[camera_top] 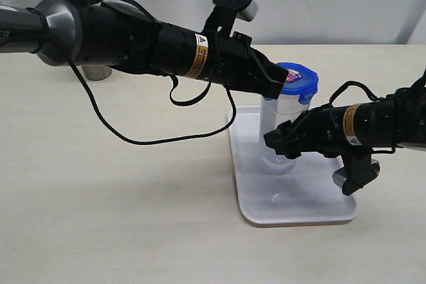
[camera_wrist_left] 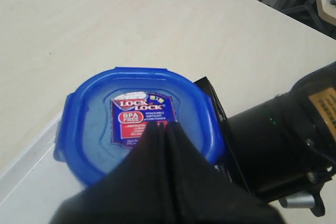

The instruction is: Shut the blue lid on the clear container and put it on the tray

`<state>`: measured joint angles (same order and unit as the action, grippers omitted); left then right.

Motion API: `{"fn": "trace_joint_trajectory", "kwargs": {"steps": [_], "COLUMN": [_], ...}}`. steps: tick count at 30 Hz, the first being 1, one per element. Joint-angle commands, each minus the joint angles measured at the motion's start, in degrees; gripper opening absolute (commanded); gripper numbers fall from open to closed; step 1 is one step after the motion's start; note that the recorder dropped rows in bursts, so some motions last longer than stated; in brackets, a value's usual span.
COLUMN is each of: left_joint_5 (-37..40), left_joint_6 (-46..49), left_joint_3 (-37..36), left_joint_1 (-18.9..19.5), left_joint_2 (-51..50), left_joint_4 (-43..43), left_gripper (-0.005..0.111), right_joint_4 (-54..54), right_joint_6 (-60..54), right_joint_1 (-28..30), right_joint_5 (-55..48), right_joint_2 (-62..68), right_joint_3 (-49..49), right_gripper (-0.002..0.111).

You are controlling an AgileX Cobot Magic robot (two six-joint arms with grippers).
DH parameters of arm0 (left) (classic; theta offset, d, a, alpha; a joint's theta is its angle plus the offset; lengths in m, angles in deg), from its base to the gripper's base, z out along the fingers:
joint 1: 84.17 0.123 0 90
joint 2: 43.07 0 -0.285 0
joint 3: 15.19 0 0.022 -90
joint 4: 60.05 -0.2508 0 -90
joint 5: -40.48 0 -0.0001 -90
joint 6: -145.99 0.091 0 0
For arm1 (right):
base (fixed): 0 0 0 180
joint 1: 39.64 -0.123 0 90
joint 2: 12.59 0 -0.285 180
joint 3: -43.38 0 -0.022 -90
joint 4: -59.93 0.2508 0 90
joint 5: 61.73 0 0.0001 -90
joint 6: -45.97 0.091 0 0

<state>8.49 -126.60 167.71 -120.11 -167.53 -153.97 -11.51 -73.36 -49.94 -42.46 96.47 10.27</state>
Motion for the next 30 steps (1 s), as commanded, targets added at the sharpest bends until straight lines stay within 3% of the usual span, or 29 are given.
{"fn": "trace_joint_trajectory", "kwargs": {"steps": [1, 21, 30], "left_joint_5": [1.6, 1.2, -3.2], "left_joint_6": [-0.1, 0.0, 0.0], "left_joint_3": [-2.7, -2.7, -2.7], "left_joint_1": [-0.1, -0.1, -0.1], "left_joint_2": [-2.8, -2.8, -2.8], "left_joint_4": [-6.0, -6.0, -6.0], "left_gripper": [0.0, 0.0, 0.0], "right_joint_4": [3.3, 3.3, 3.1], "right_joint_6": [-1.9, -1.9, -1.9], "right_joint_1": [0.2, 0.2, 0.2], "right_joint_5": [4.4, 4.4, 1.5], "right_joint_2": [-1.8, -1.8, -1.8], "right_joint_3": [1.2, 1.2, 1.2], "right_gripper": [0.005, 0.005, 0.005]}}
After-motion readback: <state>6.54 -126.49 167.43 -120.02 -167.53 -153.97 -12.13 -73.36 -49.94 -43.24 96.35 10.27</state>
